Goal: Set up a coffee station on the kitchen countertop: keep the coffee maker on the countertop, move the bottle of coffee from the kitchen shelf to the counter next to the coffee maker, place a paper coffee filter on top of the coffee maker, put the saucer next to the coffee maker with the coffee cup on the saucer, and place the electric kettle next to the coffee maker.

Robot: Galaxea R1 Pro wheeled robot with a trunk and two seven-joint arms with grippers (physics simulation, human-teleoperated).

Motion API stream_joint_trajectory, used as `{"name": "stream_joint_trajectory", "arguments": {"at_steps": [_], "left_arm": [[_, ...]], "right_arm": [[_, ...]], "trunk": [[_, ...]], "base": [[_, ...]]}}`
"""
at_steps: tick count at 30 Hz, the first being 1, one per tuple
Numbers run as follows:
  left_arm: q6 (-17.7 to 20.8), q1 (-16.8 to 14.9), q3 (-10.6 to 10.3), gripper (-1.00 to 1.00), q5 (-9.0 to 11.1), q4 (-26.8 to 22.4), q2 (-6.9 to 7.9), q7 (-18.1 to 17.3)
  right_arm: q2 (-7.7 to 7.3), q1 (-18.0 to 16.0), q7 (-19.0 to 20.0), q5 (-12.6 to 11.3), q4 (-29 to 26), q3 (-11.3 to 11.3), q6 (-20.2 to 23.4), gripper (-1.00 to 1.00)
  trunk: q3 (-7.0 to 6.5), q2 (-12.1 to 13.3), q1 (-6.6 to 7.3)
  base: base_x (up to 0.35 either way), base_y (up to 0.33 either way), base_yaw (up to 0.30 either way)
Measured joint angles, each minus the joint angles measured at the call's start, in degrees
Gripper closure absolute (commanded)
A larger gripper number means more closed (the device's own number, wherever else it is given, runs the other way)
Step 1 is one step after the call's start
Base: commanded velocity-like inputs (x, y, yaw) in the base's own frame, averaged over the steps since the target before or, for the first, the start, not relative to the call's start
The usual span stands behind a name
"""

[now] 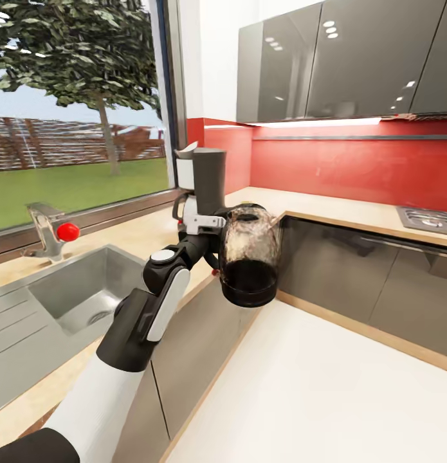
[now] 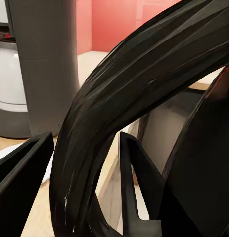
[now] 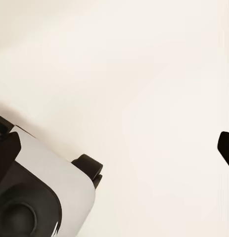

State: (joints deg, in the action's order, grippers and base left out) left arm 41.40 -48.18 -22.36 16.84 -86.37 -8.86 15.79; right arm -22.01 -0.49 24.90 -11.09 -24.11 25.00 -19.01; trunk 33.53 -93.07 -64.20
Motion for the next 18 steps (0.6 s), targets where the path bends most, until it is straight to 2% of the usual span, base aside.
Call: {"name": "stream_joint_trajectory", "arguments": {"at_steps": [10, 18], "left_arm": [[0.0, 0.0, 0.0, 1.0, 0.0, 0.0, 0.0, 0.0], [0.0, 0.0, 0.0, 1.0, 0.1, 0.0, 0.0, 0.0]], "right_arm": [[0.0, 0.0, -0.1, 0.0, 0.0, 0.0, 0.0, -1.0], [0.02, 0.0, -0.1, 0.0, 0.0, 0.0, -0.1, -1.0]], "trunk": [[0.0, 0.0, 0.0], [0.0, 0.0, -0.01]], "base": [[0.207, -0.256, 0.02], [0.176, -0.216, 0.175]]}}
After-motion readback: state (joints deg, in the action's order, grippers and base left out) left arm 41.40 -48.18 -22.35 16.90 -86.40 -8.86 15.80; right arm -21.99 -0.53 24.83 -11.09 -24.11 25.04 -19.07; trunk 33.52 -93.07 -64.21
